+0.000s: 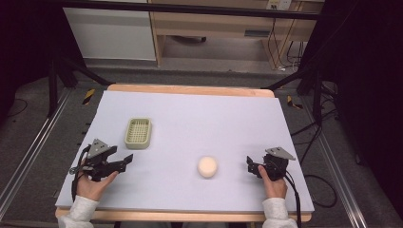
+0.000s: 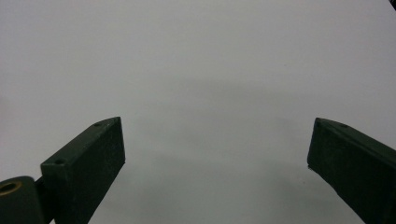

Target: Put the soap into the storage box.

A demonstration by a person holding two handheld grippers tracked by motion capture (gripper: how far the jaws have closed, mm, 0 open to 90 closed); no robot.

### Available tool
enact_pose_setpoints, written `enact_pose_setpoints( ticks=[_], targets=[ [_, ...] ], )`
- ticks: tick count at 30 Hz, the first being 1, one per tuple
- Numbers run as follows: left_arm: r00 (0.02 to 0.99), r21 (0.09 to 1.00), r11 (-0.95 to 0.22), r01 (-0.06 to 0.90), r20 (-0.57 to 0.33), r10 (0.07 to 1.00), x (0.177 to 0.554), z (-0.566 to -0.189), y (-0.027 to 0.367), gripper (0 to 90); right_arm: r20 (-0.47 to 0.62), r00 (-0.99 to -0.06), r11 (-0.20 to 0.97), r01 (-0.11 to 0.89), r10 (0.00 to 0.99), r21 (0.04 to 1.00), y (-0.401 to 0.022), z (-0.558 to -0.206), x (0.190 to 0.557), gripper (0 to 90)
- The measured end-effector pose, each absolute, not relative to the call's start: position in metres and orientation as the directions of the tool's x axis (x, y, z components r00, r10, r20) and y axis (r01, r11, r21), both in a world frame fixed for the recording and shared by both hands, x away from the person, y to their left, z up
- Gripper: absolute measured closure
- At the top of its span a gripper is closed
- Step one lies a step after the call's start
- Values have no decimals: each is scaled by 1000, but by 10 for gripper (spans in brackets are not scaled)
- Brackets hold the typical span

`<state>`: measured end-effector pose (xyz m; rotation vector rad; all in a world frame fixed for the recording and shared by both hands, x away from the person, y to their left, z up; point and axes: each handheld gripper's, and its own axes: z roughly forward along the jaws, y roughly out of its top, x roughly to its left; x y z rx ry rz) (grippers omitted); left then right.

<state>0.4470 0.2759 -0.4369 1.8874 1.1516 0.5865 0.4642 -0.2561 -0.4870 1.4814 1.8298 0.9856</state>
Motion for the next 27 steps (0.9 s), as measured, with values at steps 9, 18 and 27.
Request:
enact_pose_setpoints(
  ticks=[9, 18, 27],
  targets=[
    [507, 837, -257, 483, -28, 862, 448, -431, 258, 263, 11, -212, 109, 547, 977, 830, -256, -487, 464, 44],
    [535, 833, -281, 476, -21, 845, 451, -428, 244, 248, 16, -208, 104, 551, 978, 828, -256, -487, 464, 45],
    [556, 841, -290, 457, -15, 831, 455, -421, 230, 241, 22, -209, 100, 552, 978, 828, -256, -487, 464, 44]
  ],
)
